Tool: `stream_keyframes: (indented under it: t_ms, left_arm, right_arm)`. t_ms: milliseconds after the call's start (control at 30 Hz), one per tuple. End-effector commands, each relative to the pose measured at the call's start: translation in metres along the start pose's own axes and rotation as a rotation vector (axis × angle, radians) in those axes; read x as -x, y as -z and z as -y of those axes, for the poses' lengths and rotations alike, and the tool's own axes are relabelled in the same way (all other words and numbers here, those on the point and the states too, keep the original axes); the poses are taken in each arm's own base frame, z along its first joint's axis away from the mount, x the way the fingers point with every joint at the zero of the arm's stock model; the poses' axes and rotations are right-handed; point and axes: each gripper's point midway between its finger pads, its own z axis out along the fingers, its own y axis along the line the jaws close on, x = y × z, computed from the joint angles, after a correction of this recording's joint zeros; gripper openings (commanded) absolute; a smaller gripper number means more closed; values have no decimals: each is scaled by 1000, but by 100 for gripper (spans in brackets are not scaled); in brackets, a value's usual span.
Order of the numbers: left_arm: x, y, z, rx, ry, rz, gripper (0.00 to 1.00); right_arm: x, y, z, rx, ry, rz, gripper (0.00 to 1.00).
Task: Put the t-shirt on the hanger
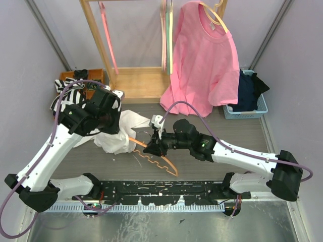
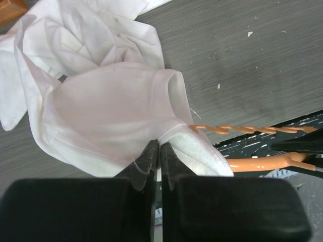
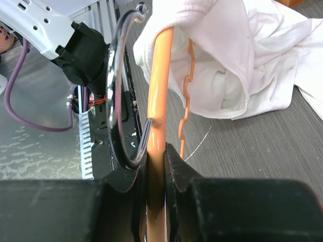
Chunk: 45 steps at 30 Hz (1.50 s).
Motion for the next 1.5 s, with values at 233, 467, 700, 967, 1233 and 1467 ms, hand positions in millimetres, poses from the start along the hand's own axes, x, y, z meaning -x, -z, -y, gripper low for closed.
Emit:
stream_keyframes:
  t_ms: [233,467,700,967,1233,1467]
  left_arm:
    - [37,12,23,-117,25,70,0]
    - [67,26,46,-213,44,110,0]
    - [84,31,69,-319,65,124,0]
    - [102,35,105,-444,60,132,0]
    - [98,37,148,-528,25,106,0]
    - [86,25,167,-544,14,65,0]
  right_arm:
    - [57,15,-21,61,79,172,1]
    - [59,19,-21,49,96,149,1]
    - [63,22,-22,42,111,141,1]
    - [69,19,-21,42,140,126,1]
    - [75,20,-15,3,166,150,1]
    - [87,25,-14,-13,182,207,1]
